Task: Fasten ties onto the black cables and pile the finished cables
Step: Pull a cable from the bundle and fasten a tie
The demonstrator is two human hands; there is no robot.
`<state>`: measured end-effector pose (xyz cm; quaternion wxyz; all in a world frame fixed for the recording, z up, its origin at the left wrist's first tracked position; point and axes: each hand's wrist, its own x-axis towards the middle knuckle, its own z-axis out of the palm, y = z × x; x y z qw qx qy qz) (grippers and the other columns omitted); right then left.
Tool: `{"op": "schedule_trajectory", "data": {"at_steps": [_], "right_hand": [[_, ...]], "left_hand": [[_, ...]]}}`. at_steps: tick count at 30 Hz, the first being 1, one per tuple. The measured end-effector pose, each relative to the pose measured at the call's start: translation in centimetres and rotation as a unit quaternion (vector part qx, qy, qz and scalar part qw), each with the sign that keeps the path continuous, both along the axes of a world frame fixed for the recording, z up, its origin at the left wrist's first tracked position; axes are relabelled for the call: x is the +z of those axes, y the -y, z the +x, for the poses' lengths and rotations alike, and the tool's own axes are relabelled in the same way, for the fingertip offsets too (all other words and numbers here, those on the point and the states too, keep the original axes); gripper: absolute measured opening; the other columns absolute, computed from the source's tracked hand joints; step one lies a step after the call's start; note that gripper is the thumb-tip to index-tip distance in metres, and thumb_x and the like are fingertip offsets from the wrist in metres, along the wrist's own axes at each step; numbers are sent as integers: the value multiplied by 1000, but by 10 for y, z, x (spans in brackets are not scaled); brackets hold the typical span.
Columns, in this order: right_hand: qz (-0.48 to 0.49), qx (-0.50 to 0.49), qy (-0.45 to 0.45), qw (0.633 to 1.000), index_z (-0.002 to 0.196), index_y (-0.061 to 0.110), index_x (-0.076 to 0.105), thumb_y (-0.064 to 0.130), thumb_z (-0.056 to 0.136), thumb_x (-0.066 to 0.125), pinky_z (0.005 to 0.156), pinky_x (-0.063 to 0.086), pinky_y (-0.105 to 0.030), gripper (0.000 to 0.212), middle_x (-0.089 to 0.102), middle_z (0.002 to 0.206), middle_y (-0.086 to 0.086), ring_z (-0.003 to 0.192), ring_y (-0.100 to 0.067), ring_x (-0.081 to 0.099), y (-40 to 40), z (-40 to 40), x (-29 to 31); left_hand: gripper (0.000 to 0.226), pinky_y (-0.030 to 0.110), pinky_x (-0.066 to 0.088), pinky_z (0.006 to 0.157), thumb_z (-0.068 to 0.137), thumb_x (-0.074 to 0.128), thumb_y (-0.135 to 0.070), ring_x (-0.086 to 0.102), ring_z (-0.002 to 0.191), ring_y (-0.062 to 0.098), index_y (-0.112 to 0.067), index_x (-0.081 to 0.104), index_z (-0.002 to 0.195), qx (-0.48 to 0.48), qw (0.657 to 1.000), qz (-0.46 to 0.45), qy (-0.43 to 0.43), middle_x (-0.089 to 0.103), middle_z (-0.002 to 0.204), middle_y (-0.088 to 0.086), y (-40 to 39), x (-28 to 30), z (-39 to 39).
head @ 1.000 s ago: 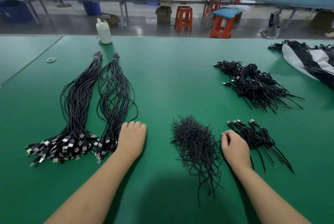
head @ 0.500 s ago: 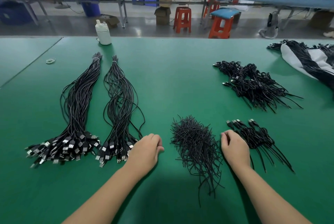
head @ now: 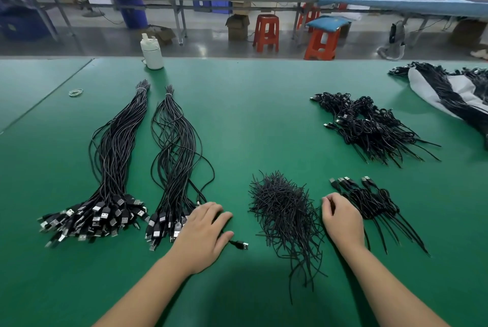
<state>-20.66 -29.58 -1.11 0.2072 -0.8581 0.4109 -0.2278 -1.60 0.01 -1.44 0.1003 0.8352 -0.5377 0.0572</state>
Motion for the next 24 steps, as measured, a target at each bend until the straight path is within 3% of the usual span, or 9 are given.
{"op": "schedule_trajectory", "data": {"at_steps": [4, 7, 12, 15, 20, 22, 24], "right_hand": [[0, 2, -1, 1000, 81, 21, 58, 22, 100, 54, 49, 46, -26, 19, 59, 70, 11, 58, -5, 56, 0, 0, 0], [-3, 2, 1, 1000, 81, 21, 58, 22, 99, 54, 53, 49, -29, 19, 59, 71, 11, 61, -5, 57, -1, 0, 2], [1, 4, 4, 1000, 83, 20, 59, 21, 100, 54, 55, 49, -27, 17, 60, 73, 11, 63, -5, 58, -2, 0, 4], [2, 3, 4, 1000, 84, 19, 60, 21, 99, 54, 57, 50, -28, 16, 60, 74, 11, 65, -4, 58, -3, 1, 4], [2, 5, 2, 1000, 84, 19, 60, 21, 99, 54, 56, 51, -29, 17, 60, 74, 11, 64, -5, 58, -2, 0, 4], [7, 3, 4, 1000, 83, 20, 60, 21, 99, 54, 57, 53, -31, 17, 60, 74, 11, 64, -5, 58, -2, 0, 4], [12, 2, 7, 1000, 83, 20, 60, 22, 99, 54, 57, 53, -32, 17, 60, 73, 12, 64, -5, 58, -1, 0, 4]], "left_hand": [[54, 42, 29, 117, 100, 27, -57, 38, 136, 23, -25, 50, 138, 29, 999, 27, 11, 50, 136, -1, 6, 2, 14], [57, 41, 31, 115, 99, 25, -55, 42, 133, 24, -21, 52, 136, 43, 999, 21, 2, 51, 134, 1, 9, 8, 27], [44, 36, 48, 99, 98, 35, -34, 61, 109, 23, -12, 70, 113, 19, 997, -68, -18, 66, 113, 2, 6, 14, 31], [37, 34, 51, 95, 94, 42, -31, 63, 103, 19, -15, 73, 106, -29, 997, -72, 22, 68, 107, -2, -4, 9, 33], [18, 32, 43, 86, 89, 51, -23, 61, 87, 18, -22, 69, 85, -73, 991, -45, 98, 64, 86, -8, -2, 20, 27], [9, 28, 42, 79, 92, 60, -19, 58, 78, 14, -22, 66, 86, -55, 996, -50, 49, 62, 83, -10, 5, 26, 11], [6, 24, 46, 75, 95, 62, -19, 55, 76, 6, -23, 63, 90, 10, 989, -114, -89, 61, 83, -14, 14, 39, -9]]}}
